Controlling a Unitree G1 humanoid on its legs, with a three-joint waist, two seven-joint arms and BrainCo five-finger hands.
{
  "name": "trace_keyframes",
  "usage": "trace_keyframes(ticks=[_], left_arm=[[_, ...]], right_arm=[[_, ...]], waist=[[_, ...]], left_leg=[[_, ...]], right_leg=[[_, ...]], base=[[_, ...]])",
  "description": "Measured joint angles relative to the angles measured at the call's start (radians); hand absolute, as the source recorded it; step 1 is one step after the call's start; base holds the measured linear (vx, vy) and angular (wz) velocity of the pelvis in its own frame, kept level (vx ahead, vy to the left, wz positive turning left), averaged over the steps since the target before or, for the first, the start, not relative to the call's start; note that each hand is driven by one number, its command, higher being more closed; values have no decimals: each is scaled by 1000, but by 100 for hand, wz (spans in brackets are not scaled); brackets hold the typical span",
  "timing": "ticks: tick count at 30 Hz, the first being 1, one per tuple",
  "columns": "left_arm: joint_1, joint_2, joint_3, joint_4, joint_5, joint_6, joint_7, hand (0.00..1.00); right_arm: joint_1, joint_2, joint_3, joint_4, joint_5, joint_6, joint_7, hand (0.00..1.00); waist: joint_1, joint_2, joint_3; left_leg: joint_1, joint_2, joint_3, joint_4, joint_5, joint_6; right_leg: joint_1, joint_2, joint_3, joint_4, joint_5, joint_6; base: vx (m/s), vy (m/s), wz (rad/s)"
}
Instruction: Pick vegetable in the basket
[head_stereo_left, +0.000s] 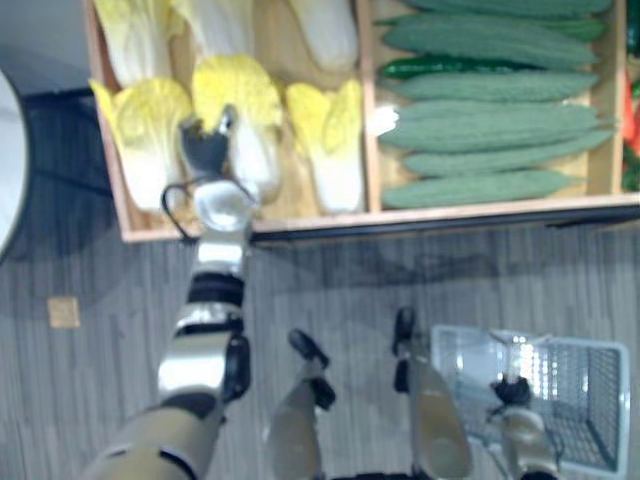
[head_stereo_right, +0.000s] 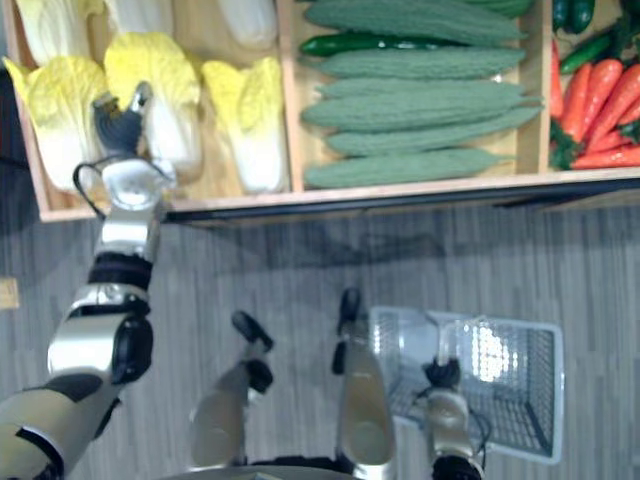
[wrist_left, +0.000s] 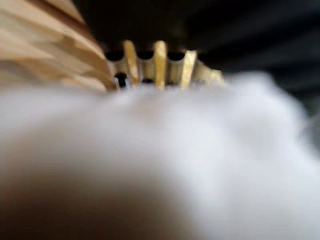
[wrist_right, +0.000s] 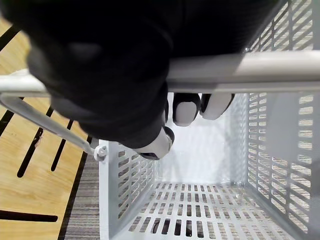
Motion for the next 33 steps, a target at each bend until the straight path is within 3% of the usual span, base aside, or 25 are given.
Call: trace_keyframes(ticks=[6, 10, 14, 17, 18, 19, 20, 21, 26, 28, 29, 30, 31, 32, 33], left_arm=[[10, -42, 1, -7, 0, 40, -4, 100], [117, -54, -17, -205, -1, 40, 12, 100], [340, -78, -14, -443, -2, 21, 31, 100], [523, -109, -9, -615, -2, 10, 30, 100], [581, -128, -5, -674, 0, 0, 31, 100], [625, -140, -19, -718, 6, -3, 31, 100], [638, -146, -34, -733, 24, -4, 31, 100], [647, -148, -81, -761, 52, -6, 28, 100], [689, -129, -304, -882, 151, -83, -16, 100], [711, -126, -379, -892, 154, -105, -60, 100], [744, -130, -404, -893, 159, -111, -90, 100], [759, -131, -410, -892, 159, -112, -109, 100], [775, -155, -416, -858, 158, -117, -142, 100], [783, -166, -418, -838, 157, -117, -165, 100], [830, -178, -420, -814, 146, -118, -208, 100]], right_arm=[[13, 6, 1, 2, -1, 1, 7, 100], [56, 12, -8, 12, -1, 1, 12, 100], [60, 15, -82, 125, -2, 5, 39, 100], [59, -5, -103, 196, -2, 15, 53, 100], [58, -27, -115, 208, -5, 18, 55, 100], [60, -56, -121, 230, -6, 19, 58, 100], [63, -66, -129, 238, -6, 22, 62, 100], [77, -68, -155, 239, -6, 31, 75, 100], [93, -61, -138, 173, -3, 46, 74, 100], [80, -70, -92, 90, -4, 50, 71, 100], [48, -80, -62, 54, -11, 51, 68, 100], [24, -81, -45, 28, -13, 51, 67, 100], [-4, -94, -29, -19, -39, 53, 47, 100], [-9, -102, -15, -42, -55, 52, 41, 100], [-16, -106, 35, -95, -90, 50, 29, 100]], waist=[[-2, -6, 0], [0, -9, -7], [11, -4, -71], [29, 4, -111], [33, 32, -138], [28, 64, -168], [27, 76, -181], [27, 71, -196], [28, 19, -240], [9, 7, -243], [1, 11, -243], [6, 11, -243], [-2, 19, -236], [3, 21, -234], [2, 4, -236]], left_leg=[[89, 2, -10, -9, -2, -3], [165, -1, -38, -19, -4, -4], [206, -2, -91, 8, -23, -15], [162, 30, -366, 214, -119, -25], [138, 35, -515, 272, -173, -52], [144, 36, -595, 276, -224, -79], [155, 36, -602, 263, -243, -86], [175, 20, -594, 235, -246, -80], [247, -25, -464, 179, -230, -70], [239, -26, -382, 207, -248, -60], [252, -11, -318, 207, -256, -42], [261, 2, -274, 201, -253, -34], [287, 4, -177, 189, -254, -25], [310, 8, -140, 183, -254, -22], [370, 11, -41, 179, -268, -19]], right_leg=[[109, -1, -35, -14, 0, 1], [202, -5, -69, -12, -22, 4], [271, 4, -86, -12, -55, 8], [321, 11, -42, -25, -57, 8], [320, 26, -22, -26, -57, 9], [319, 39, -7, -27, -55, 18], [320, 41, -1, -28, -53, 23], [325, 30, 12, -33, -48, 31], [282, 3, 128, -38, -7, 56], [226, 6, 119, -39, 50, -11], [213, 33, 55, -91, 117, -135], [226, 38, 5, -134, 105, -250], [209, 1, -186, -81, -29, -305], [198, -28, -264, -30, -81, -305], [173, -118, -393, 175, -119, -289]], base=[[63, 0, 7], [57, -23, 22], [65, -37, 19], [61, -32, -22], [-12, 65, -50], [-8, 105, -46], [-17, 163, -28], [-42, 159, -20], [-46, 99, -65], [-59, 82, -134], [-65, 59, -163], [-118, 56, -203], [-138, 60, -165], [-160, 58, -210], [-81, 37, -161]])
